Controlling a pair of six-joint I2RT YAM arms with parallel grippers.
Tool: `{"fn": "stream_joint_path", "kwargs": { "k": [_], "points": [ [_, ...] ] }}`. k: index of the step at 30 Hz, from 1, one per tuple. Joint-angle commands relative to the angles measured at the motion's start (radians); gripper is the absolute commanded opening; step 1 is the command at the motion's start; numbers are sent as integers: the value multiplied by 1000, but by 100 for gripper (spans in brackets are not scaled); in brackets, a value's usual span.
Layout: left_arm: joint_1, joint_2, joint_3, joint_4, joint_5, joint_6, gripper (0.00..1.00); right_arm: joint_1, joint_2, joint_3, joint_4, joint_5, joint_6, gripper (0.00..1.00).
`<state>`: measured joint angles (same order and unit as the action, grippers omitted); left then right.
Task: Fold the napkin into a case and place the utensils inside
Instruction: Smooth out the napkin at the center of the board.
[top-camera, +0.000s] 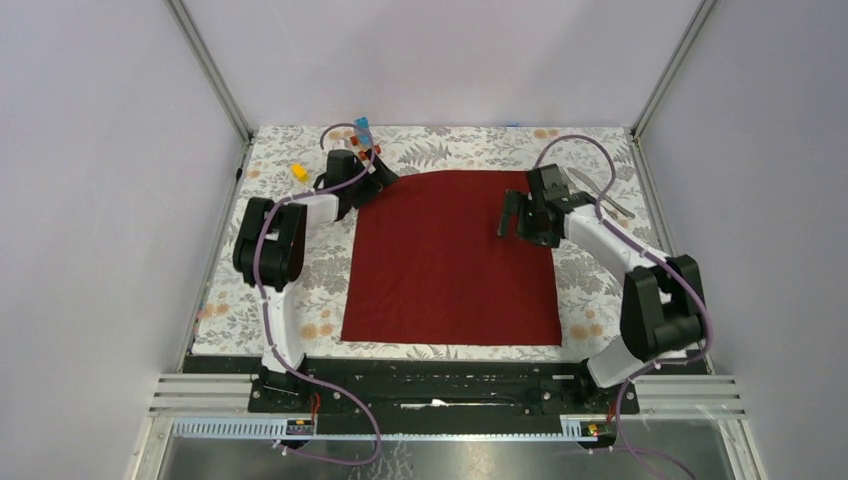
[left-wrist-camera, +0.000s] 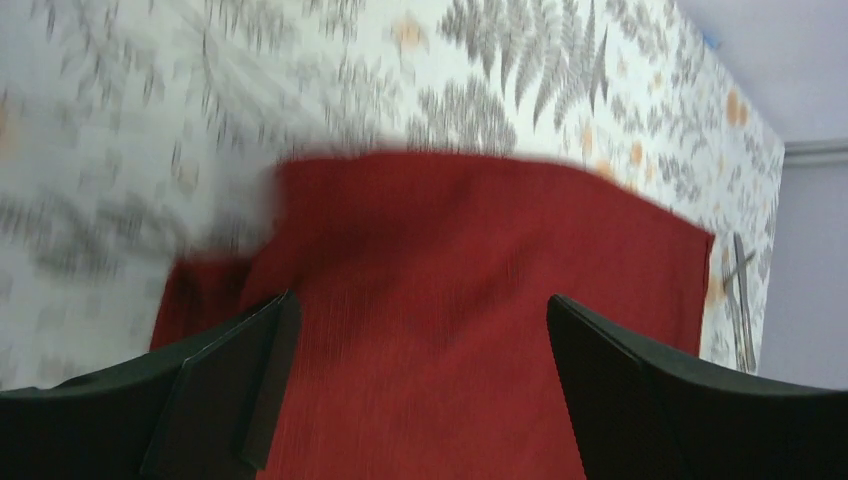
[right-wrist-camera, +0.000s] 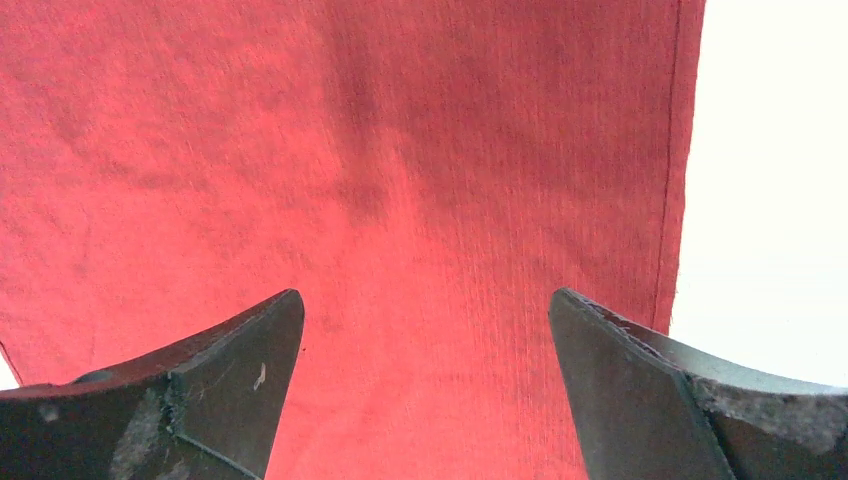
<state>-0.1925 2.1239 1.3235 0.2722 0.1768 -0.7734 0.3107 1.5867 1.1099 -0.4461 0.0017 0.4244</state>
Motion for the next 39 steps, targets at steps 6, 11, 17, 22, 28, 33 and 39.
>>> {"fn": "stream_joint_path", "kwargs": {
  "k": [6, 11, 17, 22, 28, 33, 39],
  "points": [
    [-7, -453, -308, -128, 27, -19, 99, -5, -226, -197, -223, 30, 238, 100],
    [-2, -613, -332, -275, -26, -42, 99, -7, -338, -311, -321, 66, 422, 98],
    [-2, -811, -482, -378, 161, -115, 99, -17, -496, -418, -464, 254, 650, 68],
    [-3, -1031, -572, -543, 168, -56, 99, -25, -484, -459, -518, 241, 709, 68],
    [-3, -1235, -622, -667, 93, -56, 99, -26, -411, -510, -460, 207, 706, 59],
    [-2, -1232, -569, -879, -15, -43, 99, -26, -386, -517, -456, 188, 717, 62],
    [-2, -1204, -597, -993, -96, -97, 92, -27, -332, -531, -418, 181, 734, 62]
  ]
}}
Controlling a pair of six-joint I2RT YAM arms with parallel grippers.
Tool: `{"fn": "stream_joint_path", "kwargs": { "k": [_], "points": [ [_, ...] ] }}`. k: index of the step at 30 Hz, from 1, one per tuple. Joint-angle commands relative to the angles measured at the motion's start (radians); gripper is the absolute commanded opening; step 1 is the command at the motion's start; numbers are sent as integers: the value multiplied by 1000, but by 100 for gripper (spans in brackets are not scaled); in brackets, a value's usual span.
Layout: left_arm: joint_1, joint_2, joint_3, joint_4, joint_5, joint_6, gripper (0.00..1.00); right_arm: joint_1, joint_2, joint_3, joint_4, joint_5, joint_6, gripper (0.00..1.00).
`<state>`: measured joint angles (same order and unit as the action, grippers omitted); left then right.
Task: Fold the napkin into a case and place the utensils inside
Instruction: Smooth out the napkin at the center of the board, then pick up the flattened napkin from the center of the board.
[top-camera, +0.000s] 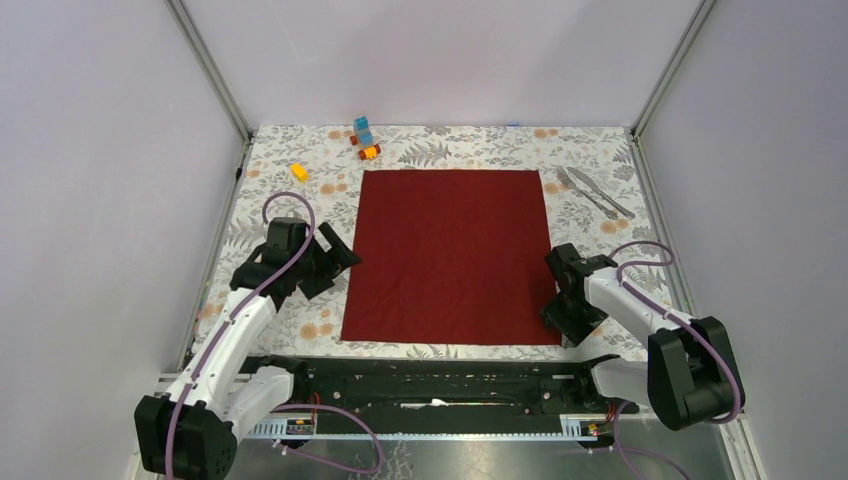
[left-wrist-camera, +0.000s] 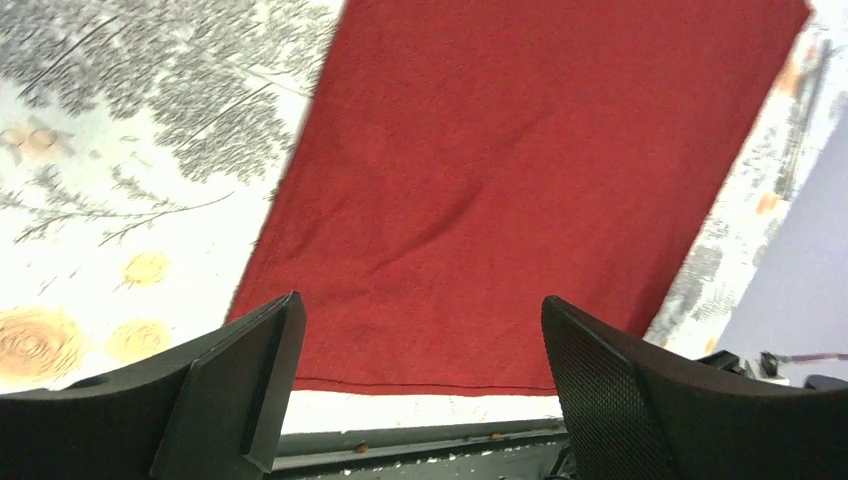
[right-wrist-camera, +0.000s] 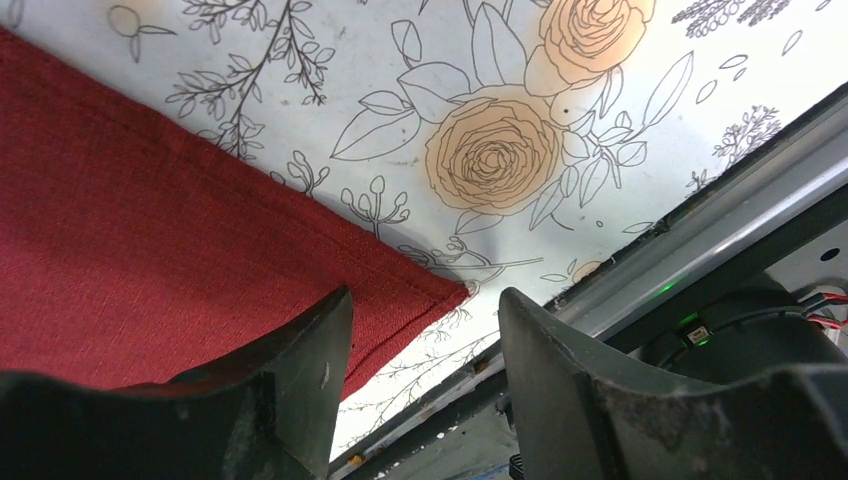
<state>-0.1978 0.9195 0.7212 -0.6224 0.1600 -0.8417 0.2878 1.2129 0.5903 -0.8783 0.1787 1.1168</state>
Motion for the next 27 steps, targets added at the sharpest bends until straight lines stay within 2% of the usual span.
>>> {"fn": "stream_joint_path", "kwargs": {
  "k": [1, 4, 7, 11, 15, 19, 20, 22, 24, 27],
  "points": [
    [3, -4, -7, -105, -80, -41, 92, -3, 53, -16, 27, -2, 41, 61],
    [-1, -44, -52, -132, -86, -98, 91, -3, 76, -40, 70, -29, 54, 55],
    [-32, -98, -72, -190, -185, -153, 91, -3, 81, -64, 92, -37, 68, 47],
    [-137, -122, -85, -313, -362, -268, 93, -2, 53, -83, 94, -18, 68, 41],
    [-293, -100, -110, -376, -425, -452, 90, -3, 4, -101, 90, 9, 79, 28],
    [-468, -18, -120, -434, -519, -637, 84, -3, -45, -104, 88, 34, 82, 22],
    [-491, 17, -125, -438, -524, -671, 82, -3, -50, -103, 88, 37, 81, 18],
    [-519, 90, -141, -417, -514, -712, 75, -3, -53, -104, 93, 33, 87, 2],
    [-526, 155, -145, -412, -505, -751, 71, -3, -47, -104, 110, 15, 84, 0],
    [-537, 203, -135, -414, -499, -796, 70, -3, -28, -107, 149, -15, 58, 0]
  ]
}}
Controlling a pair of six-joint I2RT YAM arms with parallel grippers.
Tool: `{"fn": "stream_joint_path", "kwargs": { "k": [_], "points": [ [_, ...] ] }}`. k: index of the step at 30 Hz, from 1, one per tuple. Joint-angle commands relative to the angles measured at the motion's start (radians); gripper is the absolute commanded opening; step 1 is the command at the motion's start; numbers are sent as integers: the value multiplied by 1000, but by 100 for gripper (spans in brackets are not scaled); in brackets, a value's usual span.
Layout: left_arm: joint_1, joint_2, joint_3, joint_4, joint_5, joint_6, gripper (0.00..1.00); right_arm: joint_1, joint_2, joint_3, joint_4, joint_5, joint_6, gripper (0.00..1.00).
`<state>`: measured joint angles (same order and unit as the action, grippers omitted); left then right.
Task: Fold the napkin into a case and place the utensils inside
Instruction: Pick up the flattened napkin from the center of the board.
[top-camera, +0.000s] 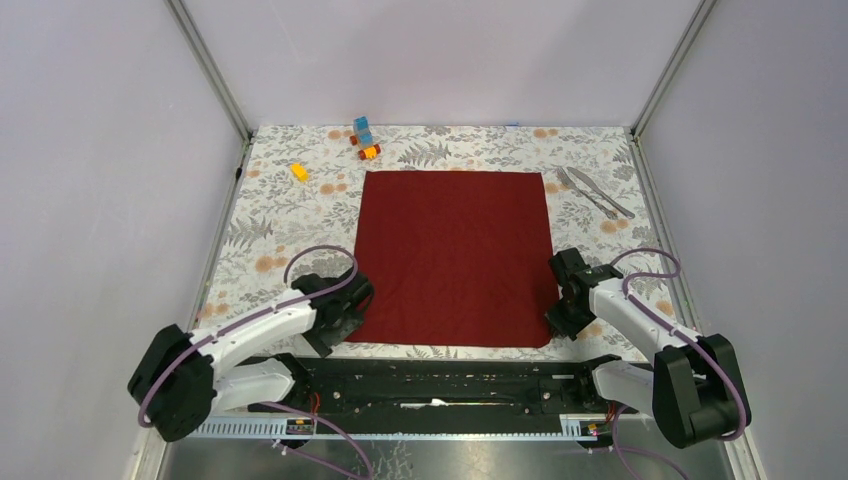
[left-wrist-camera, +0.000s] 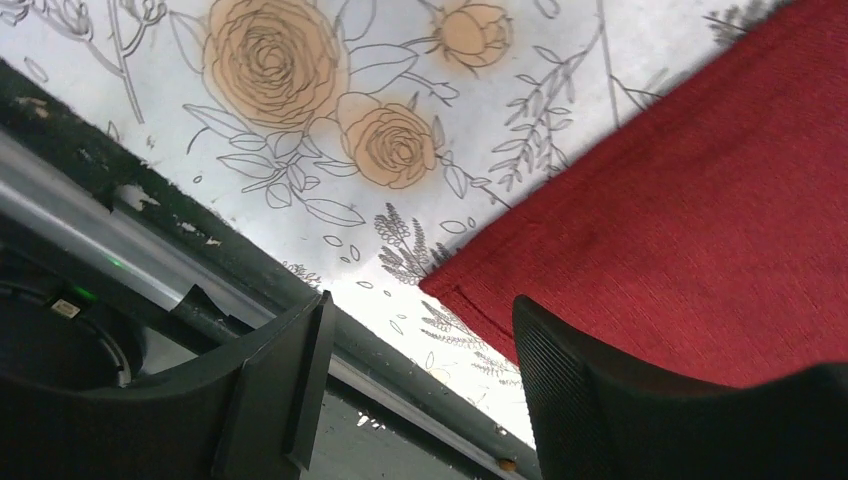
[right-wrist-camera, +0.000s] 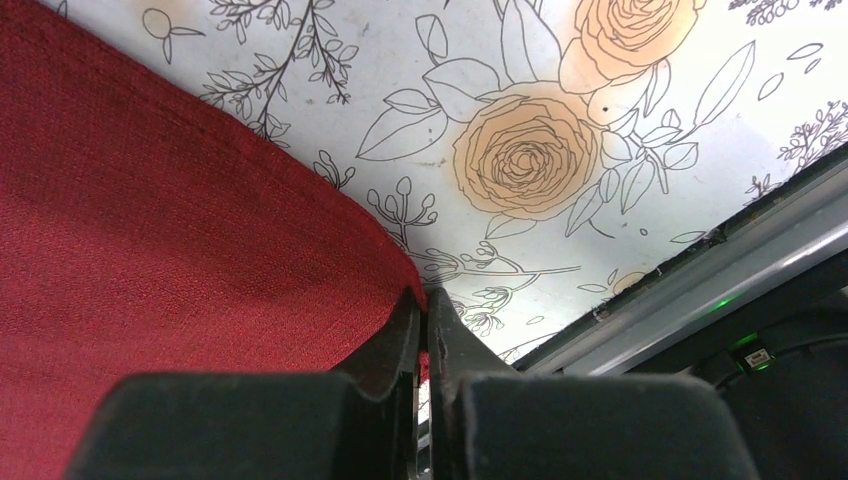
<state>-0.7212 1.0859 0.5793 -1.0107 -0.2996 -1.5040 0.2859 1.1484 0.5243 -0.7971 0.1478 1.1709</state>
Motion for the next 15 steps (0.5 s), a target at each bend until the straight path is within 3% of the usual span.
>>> {"fn": "stream_joint_path", "kwargs": {
  "k": [1, 7, 15],
  "points": [
    [-17, 45, 8, -25, -33, -148, 70, -1, 44, -41, 73, 15, -2, 0],
    [-43, 109, 38, -28, -20, -181, 62, -1, 58, -34, 100, 17, -43, 0],
    [-43, 149, 116, -85, -50, -176, 67, -1, 51, -37, 127, 3, -62, 0]
  ]
}}
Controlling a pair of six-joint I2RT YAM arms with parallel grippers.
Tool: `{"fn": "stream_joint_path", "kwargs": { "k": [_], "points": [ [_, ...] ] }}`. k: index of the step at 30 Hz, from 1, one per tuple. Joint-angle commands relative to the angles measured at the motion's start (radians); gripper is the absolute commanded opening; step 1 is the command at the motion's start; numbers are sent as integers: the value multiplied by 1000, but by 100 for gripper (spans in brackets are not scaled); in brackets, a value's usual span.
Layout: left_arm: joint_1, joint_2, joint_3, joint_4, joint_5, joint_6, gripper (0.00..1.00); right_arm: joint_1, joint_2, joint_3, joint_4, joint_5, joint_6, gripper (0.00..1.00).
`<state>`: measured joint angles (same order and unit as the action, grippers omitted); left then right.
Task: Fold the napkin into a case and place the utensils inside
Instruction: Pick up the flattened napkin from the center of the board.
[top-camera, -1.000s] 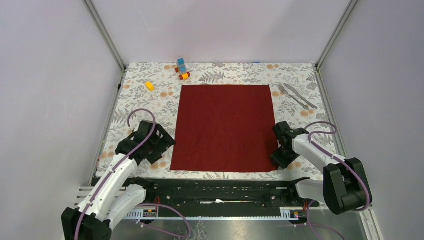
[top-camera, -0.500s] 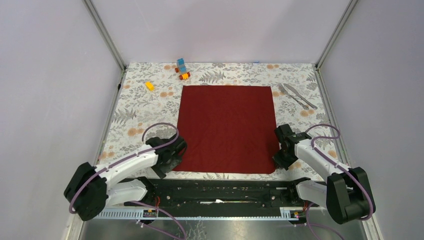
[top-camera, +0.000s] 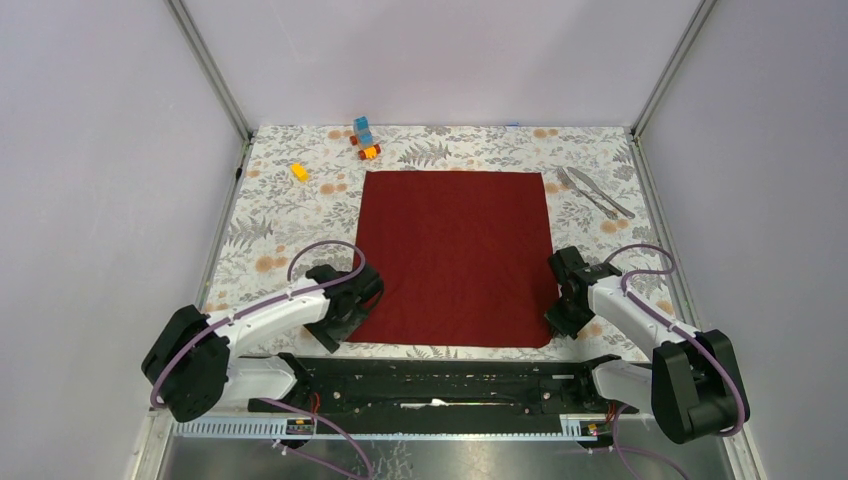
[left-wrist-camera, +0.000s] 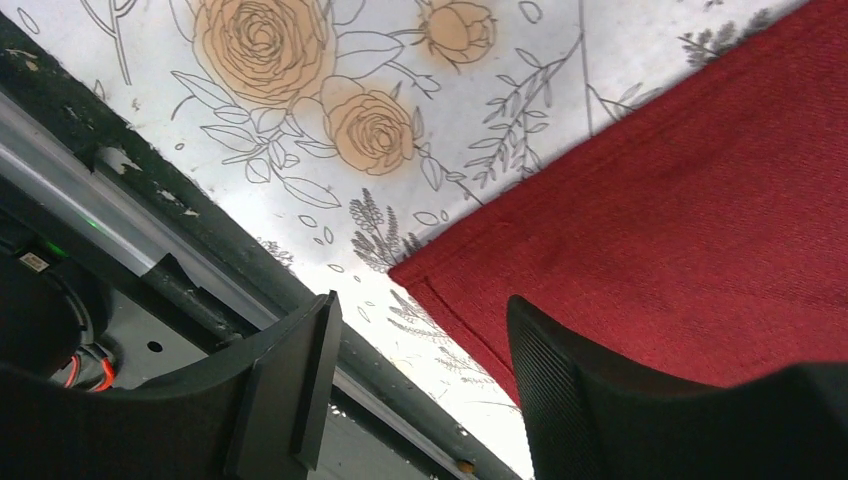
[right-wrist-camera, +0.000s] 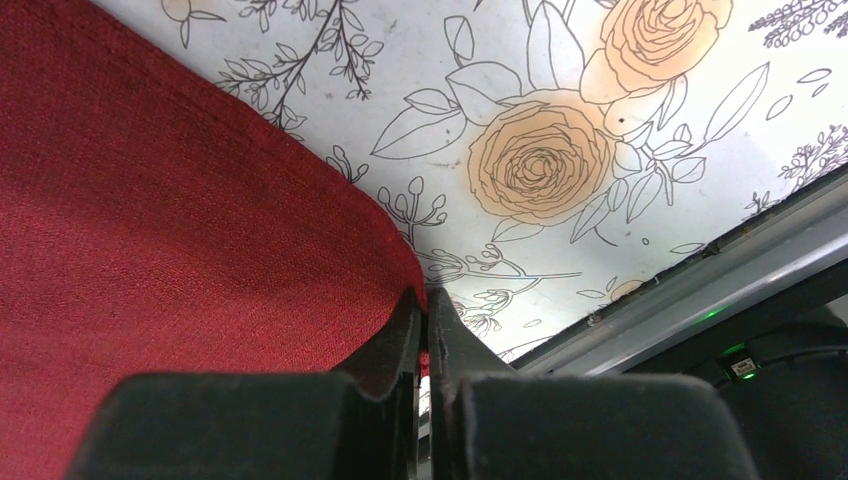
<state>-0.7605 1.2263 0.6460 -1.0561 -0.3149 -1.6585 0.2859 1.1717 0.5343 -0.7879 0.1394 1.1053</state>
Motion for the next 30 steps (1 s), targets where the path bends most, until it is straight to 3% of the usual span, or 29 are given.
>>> {"fn": "stream_joint_path", "kwargs": {
  "k": [1, 5, 21, 23, 26, 28, 30],
  "points": [
    [-4, 13, 56, -39, -32, -18, 68, -1, 29, -46, 119, 14, 2, 0],
    [-5, 40, 64, -17, -38, -10, 70, -1, 28, -45, 119, 17, 1, 0],
    [4, 113, -63, 150, 5, -6, 56, 0, -15, -71, 104, 2, 21, 0],
    [6, 113, -78, 165, 0, -10, 49, -1, -20, -71, 102, -2, 22, 0],
    [14, 89, -96, 188, 6, -7, 29, -1, -27, -70, 111, 3, 10, 0],
    [29, 61, -98, 194, 13, 3, 21, -1, -38, -62, 118, 3, -13, 0],
    [54, 15, -85, 192, 24, 29, 3, -1, -69, -49, 128, -2, -41, 0]
  ]
}}
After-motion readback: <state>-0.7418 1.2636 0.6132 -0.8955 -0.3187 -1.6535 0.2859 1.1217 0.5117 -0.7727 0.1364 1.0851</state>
